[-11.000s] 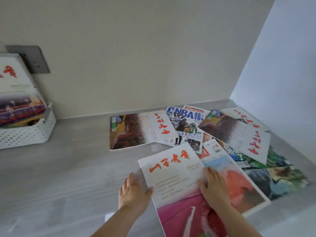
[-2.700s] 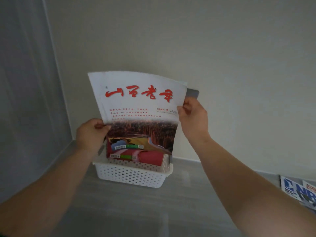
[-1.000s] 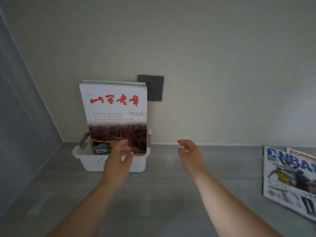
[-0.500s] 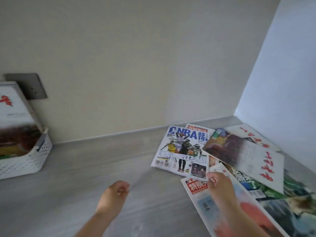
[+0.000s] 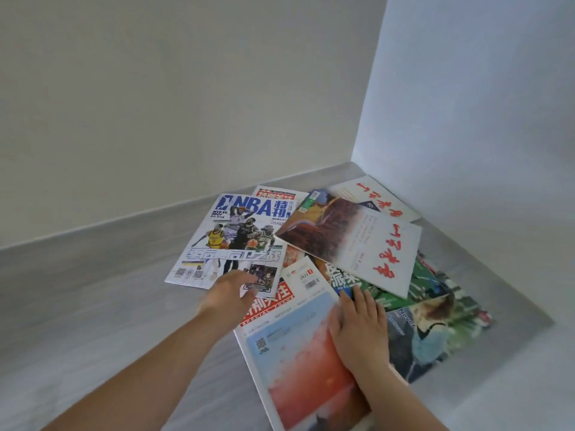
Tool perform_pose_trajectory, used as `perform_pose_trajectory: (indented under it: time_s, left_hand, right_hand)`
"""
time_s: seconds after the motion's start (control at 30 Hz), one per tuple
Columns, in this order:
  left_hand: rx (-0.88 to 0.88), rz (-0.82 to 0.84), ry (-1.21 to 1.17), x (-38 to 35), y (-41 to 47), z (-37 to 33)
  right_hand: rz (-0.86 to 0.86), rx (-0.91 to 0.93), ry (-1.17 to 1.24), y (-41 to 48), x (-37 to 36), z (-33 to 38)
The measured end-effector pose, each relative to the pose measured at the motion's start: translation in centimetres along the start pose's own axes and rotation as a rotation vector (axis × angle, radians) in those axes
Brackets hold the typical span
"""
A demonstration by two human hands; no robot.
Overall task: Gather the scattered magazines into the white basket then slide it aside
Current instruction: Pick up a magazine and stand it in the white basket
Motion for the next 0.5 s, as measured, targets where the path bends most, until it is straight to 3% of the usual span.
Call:
perform_pose_trajectory:
  time_s: [0.27,0.43,0.5]
  left_hand:
    - [-0.362,0.048,0.315,-5.4,6.3,-9.7]
    - [-0.549,0.084,0.602,-7.8,9.3,-10.6]
    - [-0.586,0.099,0.631,-8.4,10.0,-10.7]
  right_hand:
    - [0.007,0.008,0.081,0.2,-0.1,-0.3]
    - [0.068,0.006,0.095,0.3,-0.9,-0.6]
    - [0.007,-0.007,0.022,0.4,0.4,-0.6]
Point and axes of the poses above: each hand's wrist, its own y-axis towards the middle knuckle, its own x-axis out of the back of the hand, z = x × y, the point moved 10 cm from there along y, towards the middle knuckle, and after that the axes turned 9 degrees about -z, right-handed, at the moved point
